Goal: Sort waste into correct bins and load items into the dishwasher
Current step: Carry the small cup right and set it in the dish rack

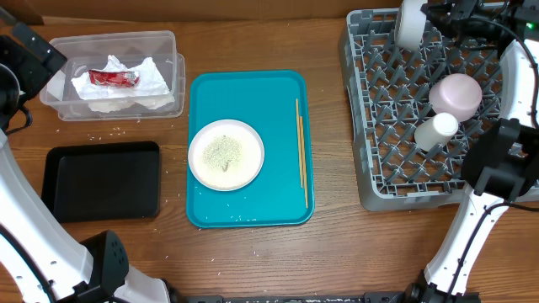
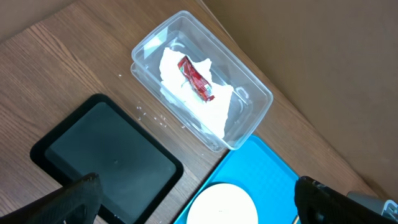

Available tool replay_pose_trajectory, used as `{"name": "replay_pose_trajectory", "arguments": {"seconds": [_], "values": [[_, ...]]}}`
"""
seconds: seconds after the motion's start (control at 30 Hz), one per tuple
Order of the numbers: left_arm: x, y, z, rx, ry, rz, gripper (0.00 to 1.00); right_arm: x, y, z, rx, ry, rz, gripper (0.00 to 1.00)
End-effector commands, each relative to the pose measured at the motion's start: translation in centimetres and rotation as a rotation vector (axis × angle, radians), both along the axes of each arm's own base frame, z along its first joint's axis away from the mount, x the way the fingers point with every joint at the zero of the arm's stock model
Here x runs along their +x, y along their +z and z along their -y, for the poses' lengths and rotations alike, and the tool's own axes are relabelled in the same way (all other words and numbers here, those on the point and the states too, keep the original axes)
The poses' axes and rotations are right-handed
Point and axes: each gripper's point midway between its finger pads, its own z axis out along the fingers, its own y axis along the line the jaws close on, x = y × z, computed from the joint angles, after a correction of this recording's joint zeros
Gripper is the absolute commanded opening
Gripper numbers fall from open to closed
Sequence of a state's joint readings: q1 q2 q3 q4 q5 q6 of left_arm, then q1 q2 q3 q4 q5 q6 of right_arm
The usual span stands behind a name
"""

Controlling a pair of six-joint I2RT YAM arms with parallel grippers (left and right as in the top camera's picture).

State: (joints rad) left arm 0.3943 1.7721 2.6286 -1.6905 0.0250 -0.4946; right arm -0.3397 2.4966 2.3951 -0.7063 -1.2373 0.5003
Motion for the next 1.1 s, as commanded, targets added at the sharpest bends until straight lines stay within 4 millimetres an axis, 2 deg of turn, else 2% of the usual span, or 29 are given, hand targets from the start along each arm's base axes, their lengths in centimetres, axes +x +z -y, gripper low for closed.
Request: {"name": "replay_pose_trajectory", "arguments": {"seconds": [0.0, 0.1, 0.2, 0.37, 0.53, 0.67, 0.77, 0.87, 0.93, 1.0, 1.07], "values": [[-0.4, 0.4, 0.1, 0.006, 0.008, 0.012, 1.00, 0.2, -2.7, 0.6, 0.073, -0.013, -0.111, 0.04], [-0.4, 0.4, 0.1, 0.005, 0.008, 0.012, 1.00, 0.6, -4.0, 1.9, 0.034, -0.082, -0.162, 0.04], [-0.4, 0.4, 0.1, 0.005, 0.008, 0.012, 1.00, 0.6, -4.2, 3.8, 0.032, -0.135, -0.181, 0.07], [-0.4, 0.4, 0.1, 0.005, 0.008, 0.012, 1.00, 0.0, -3.0, 8.0, 0.035, -0.218, -0.176, 0.08], [-0.4, 0.4, 0.1, 0.005, 0.008, 0.011, 1.00, -1.3, -0.2, 11.8, 0.020, -0.295, -0.138, 0.22], [-0.4, 0.4, 0.1, 0.005, 0.007, 0.012, 1.00, -2.9, 3.6, 15.2, -0.041, -0.409, -0.105, 0.27], [-0.4, 0.4, 0.1, 0.005, 0.007, 0.012, 1.00, -4.2, 6.7, 17.0, -0.098, -0.496, -0.075, 0.31], [-0.4, 0.4, 0.1, 0.005, 0.007, 0.012, 1.00, -5.0, 9.5, 17.0, -0.147, -0.526, -0.024, 0.31], [-0.4, 0.4, 0.1, 0.005, 0.008, 0.011, 1.00, -5.2, 10.6, 16.0, -0.180, -0.518, 0.003, 0.31], [-0.4, 0.4, 0.1, 0.005, 0.008, 0.011, 1.00, -5.0, 10.6, 14.6, -0.226, -0.512, -0.004, 0.31], [-0.4, 0.4, 0.1, 0.005, 0.008, 0.011, 1.00, -4.7, 9.4, 12.7, -0.292, -0.499, -0.042, 0.31]]}}
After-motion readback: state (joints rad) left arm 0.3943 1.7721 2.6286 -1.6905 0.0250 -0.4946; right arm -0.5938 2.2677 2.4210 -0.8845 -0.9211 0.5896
